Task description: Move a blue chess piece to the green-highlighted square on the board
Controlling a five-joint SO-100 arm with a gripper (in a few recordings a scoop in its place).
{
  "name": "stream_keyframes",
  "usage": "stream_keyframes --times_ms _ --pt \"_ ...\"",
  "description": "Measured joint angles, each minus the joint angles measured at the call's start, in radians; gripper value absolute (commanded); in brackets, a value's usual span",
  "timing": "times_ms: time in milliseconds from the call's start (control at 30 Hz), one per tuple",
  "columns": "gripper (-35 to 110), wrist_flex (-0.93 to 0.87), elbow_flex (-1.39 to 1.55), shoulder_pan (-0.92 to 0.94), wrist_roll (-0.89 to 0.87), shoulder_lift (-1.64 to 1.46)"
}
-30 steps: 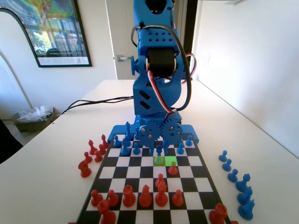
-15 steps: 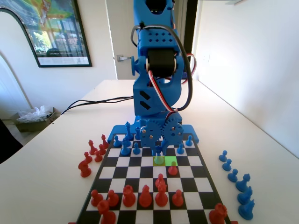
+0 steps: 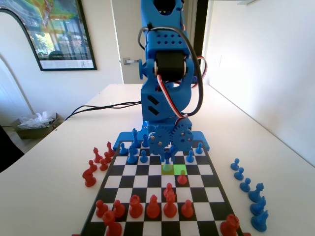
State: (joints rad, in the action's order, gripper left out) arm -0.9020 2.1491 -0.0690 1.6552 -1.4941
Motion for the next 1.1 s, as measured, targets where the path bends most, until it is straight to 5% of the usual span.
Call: stream_keyframes --times_ms 1100 --pt "1 0.055 -0.075 -0.089 -0.089 0.044"
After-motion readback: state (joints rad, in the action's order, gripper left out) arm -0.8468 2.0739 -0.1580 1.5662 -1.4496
